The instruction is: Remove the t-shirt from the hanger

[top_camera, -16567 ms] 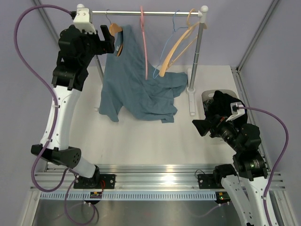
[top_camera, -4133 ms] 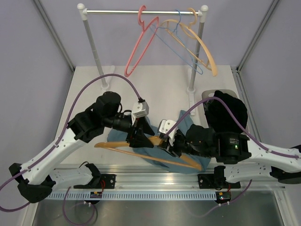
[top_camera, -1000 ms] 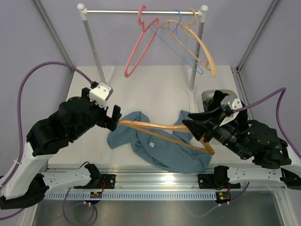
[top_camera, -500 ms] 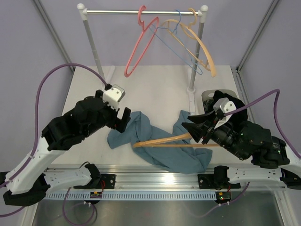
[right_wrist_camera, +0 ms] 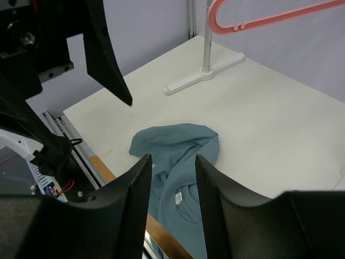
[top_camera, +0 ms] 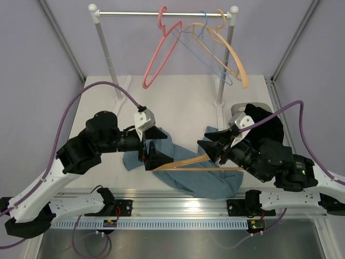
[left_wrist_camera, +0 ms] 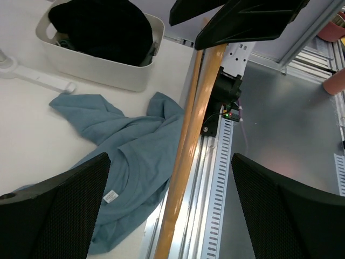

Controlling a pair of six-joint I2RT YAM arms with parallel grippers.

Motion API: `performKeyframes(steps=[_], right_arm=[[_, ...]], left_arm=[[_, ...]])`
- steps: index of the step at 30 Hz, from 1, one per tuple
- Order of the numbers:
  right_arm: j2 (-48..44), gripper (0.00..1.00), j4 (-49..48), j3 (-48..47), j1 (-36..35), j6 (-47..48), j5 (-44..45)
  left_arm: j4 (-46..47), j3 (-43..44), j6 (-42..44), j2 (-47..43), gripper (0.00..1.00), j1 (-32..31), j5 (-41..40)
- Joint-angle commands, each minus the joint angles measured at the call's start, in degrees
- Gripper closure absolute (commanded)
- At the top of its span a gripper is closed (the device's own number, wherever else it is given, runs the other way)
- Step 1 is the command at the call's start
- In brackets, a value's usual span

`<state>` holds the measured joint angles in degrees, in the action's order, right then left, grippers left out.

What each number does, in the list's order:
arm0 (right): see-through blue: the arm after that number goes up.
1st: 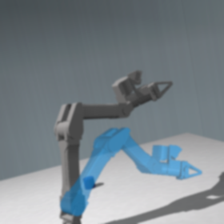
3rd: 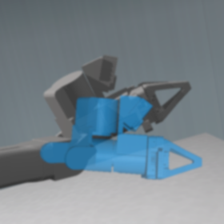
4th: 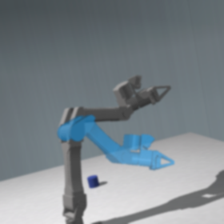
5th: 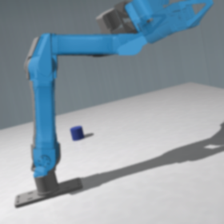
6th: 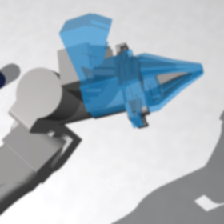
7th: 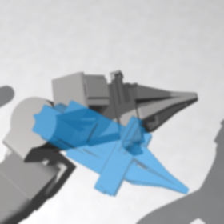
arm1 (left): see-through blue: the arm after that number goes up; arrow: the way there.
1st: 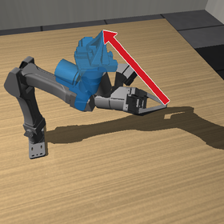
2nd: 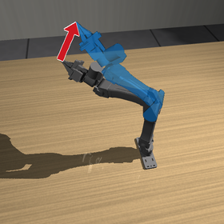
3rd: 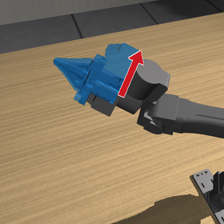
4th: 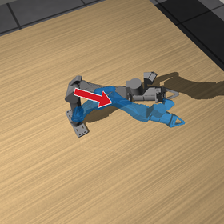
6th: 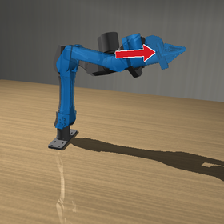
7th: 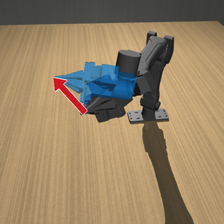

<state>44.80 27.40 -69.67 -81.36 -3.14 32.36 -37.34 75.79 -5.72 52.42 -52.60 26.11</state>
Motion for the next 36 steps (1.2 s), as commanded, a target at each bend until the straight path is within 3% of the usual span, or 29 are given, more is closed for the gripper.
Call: performKeyframes(steps=[1, 10, 18, 26, 28, 30, 31, 32, 36], right_arm=[[1.5, 1.0, -7.7, 0.1, -0.1, 0.3, 1.4], [4.9, 1.0, -17.0, 0.8, -0.1, 0.5, 5.3], [7.3, 1.0, -20.1, -0.2, -0.1, 0.6, 5.3], [9.0, 1.0, -23.3, 0.3, 0.0, -0.8, 4.7], [8.6, 1.0, -24.1, 0.6, -0.1, -1.4, 4.9], [8.4, 1.0, -24.4, 0.8, -0.1, -1.6, 5.0], [8.0, 1.0, -24.5, 0.8, 0.0, -1.8, 5.1], [7.9, 1.0, -24.7, 0.8, -0.1, -1.8, 5.2], [7.0, 1.0, -25.4, 2.3, 0.0, -1.8, 5.5]], left_arm=[[9.0, -2.7, -0.5, 0.8, 0.03, -0.5, 6.9], [13.1, -5.3, 1.7, 4.0, 0.04, -1.9, 7.2], [13.2, -5.9, 3.3, 5.6, 0.11, -2.3, 6.8], [16.4, -5.7, 2.2, 7.0, 0.28, -4.8, 9.0], [16.4, -5.7, 2.4, 7.3, 0.36, -5.7, 9.4], [16.3, -5.7, 2.3, 7.6, 0.64, -5.8, 9.8], [16.2, -5.7, 2.3, 7.8, 0.95, -5.8, 9.6], [16.2, -5.7, 2.1, 7.8, 1.0, -5.8, 9.2], [17.0, -5.7, 1.0, 7.8, 1.0, -5.8, 8.4]])
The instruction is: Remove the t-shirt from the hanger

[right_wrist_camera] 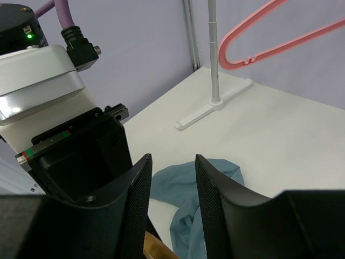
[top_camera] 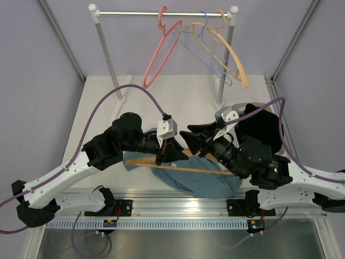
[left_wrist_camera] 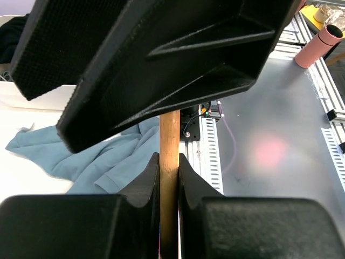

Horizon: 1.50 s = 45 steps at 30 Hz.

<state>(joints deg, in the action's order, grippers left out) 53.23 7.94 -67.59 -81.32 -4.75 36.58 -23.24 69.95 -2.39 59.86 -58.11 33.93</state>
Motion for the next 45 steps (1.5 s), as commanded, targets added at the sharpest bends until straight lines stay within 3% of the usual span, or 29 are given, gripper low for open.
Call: performKeyframes(steps=[1, 3, 4, 7, 12, 23, 27, 34, 45], right_arm=[[-1.6, 0.99, -6.1, 0.4, -0.2, -0.3, 1.3], [-1.8, 0.83, -6.3, 1.1, -0.2, -0.3, 1.4], [-1.9, 0.62, -6.3, 1.6, -0.2, -0.3, 1.5], [-1.9, 0.3, -6.3, 2.3, -0.1, -0.8, 1.8], [-1.6, 0.02, -6.5, 3.2, -0.1, -1.8, 2.4], [-5.0, 0.01, -1.4, 3.5, -0.1, -1.9, 5.1], [-7.4, 0.0, 3.6, 1.5, -0.1, -3.3, -1.2], [-4.8, 0.01, 21.9, -11.1, -0.1, -5.1, -7.7], [-8.5, 0.01, 28.7, -13.8, -0.1, -4.0, -17.9]], left_arm=[[3.7, 0.2, -2.8, 0.3, 1.0, -0.3, 0.6], [5.0, 0.0, -3.9, 0.0, 1.0, -0.3, 0.2], [5.7, 0.1, -4.4, -0.3, 1.0, -0.3, -0.6], [6.5, 0.1, -4.5, -0.6, 1.0, -0.3, -3.3], [8.6, -0.4, -5.4, -0.6, 1.0, -0.3, -4.7], [9.4, -1.5, -6.0, -2.2, 1.0, -0.3, -9.1], [10.2, -1.5, -7.2, -2.5, 1.0, -0.3, -8.9], [13.4, -1.5, -10.2, -3.9, 1.0, -0.3, -5.9], [12.0, -2.5, -9.6, -5.7, 1.0, -0.3, -7.6]])
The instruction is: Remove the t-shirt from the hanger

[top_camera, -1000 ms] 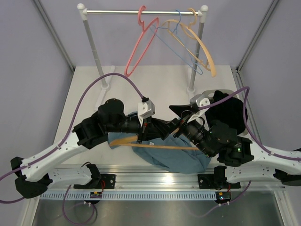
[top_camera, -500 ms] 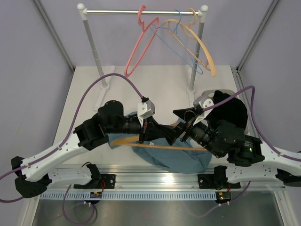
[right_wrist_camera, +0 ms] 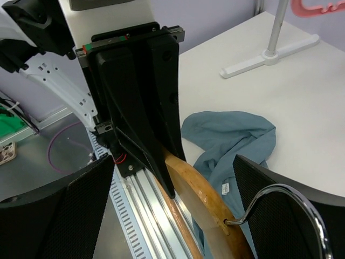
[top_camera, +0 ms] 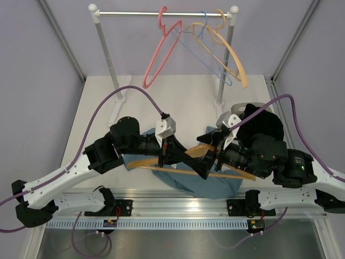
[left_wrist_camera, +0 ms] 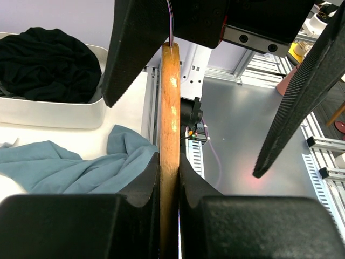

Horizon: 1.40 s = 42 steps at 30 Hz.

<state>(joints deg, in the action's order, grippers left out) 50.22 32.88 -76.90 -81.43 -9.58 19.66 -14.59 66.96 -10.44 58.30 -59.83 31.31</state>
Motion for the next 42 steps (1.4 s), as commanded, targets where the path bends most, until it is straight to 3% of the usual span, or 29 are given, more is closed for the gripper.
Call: performKeyframes(steps=[1, 18, 27, 31, 35, 38, 39, 42], right_arm=[[-5.7, 0.0, 4.0, -4.7, 0.0, 0.9, -1.5], [-2.8, 0.0, 16.9, -8.4, 0.0, 9.1, -13.4], [-10.0, 0.01, 12.9, 2.1, 0.0, 19.1, -27.5], [-10.8, 0.01, 13.6, 2.9, 0.0, 18.6, -26.3], [-12.0, 0.01, 13.4, 2.5, 0.0, 15.8, -16.0], [-15.3, 0.01, 9.8, 2.5, 0.0, 10.8, 7.0], [-16.3, 0.0, 8.4, 2.5, 0.0, 6.6, 13.1], [-20.3, 0.0, 8.3, 2.6, 0.0, 0.8, 26.8]], left_arm=[[3.3, 0.5, -1.6, -4.3, 1.0, 1.5, -4.9], [2.8, 0.7, -2.0, -5.8, 1.0, 1.5, -2.3], [4.0, -2.4, -1.6, -9.7, 1.0, 1.5, 3.4], [3.5, -2.7, -0.7, -10.4, 1.0, 1.5, 3.2], [-1.6, -1.7, 1.3, -11.5, 1.0, 1.5, -6.7], [-6.6, -1.3, 2.7, -12.1, 1.0, 1.5, -20.1], [-7.5, -1.5, 2.4, -12.1, 1.0, 1.5, -23.4], [-13.4, -1.2, -1.5, -10.0, 1.0, 1.5, -42.9]])
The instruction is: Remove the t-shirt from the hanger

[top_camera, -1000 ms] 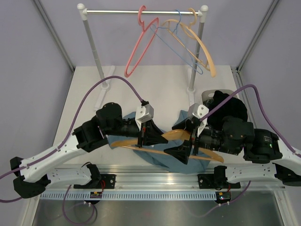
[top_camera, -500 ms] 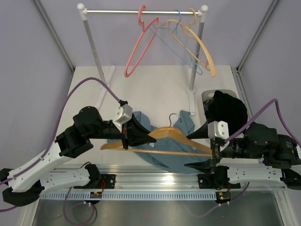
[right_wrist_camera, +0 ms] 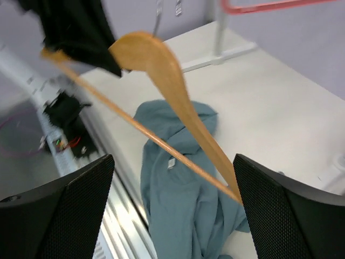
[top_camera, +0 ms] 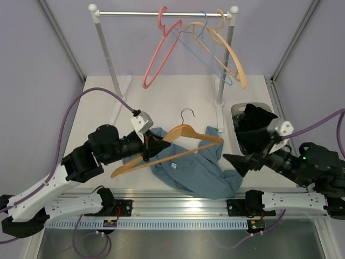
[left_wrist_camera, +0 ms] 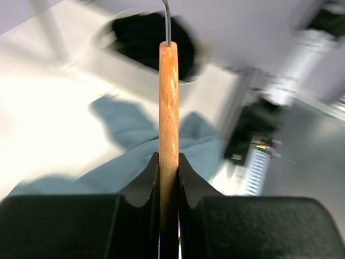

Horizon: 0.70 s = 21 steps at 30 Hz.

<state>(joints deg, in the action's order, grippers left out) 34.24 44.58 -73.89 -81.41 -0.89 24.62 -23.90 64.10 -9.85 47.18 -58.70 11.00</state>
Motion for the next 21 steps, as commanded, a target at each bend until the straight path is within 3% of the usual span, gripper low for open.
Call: performKeyframes(steps=[1, 9, 11, 13, 17, 19, 21], right_arm=[[-5.2, 0.0, -3.6, 0.1, 0.0, -8.3, 22.9], [-9.0, 0.01, -2.7, 1.5, -0.1, -10.9, 29.5], [-8.3, 0.0, -0.5, 0.0, 0.0, -12.6, 30.9], [-7.8, 0.0, 0.3, 1.3, -0.1, -16.5, 32.7], [-6.4, 0.01, -4.3, 6.6, 0.0, -14.9, 33.0], [-4.1, 0.0, -1.9, 6.0, 0.0, -15.6, 33.5], [-3.4, 0.01, 0.1, 5.2, -0.1, -17.0, 33.0]], left_arm=[[-6.3, 1.6, -3.2, 1.8, 1.0, 0.3, -26.3], [-17.9, -4.2, -11.1, 0.8, 1.0, 1.1, -50.8], [-21.2, -3.7, -13.9, 2.8, 1.0, 5.0, -58.0], [-20.8, -2.6, -14.0, 4.3, 1.0, 11.8, -54.9], [-18.1, 0.1, -13.5, 6.6, 1.0, 18.0, -54.7], [-16.0, 3.3, -12.2, 7.6, 1.0, 21.4, -57.0], [-11.1, 6.8, -8.5, 8.8, 1.0, 25.7, -53.3]])
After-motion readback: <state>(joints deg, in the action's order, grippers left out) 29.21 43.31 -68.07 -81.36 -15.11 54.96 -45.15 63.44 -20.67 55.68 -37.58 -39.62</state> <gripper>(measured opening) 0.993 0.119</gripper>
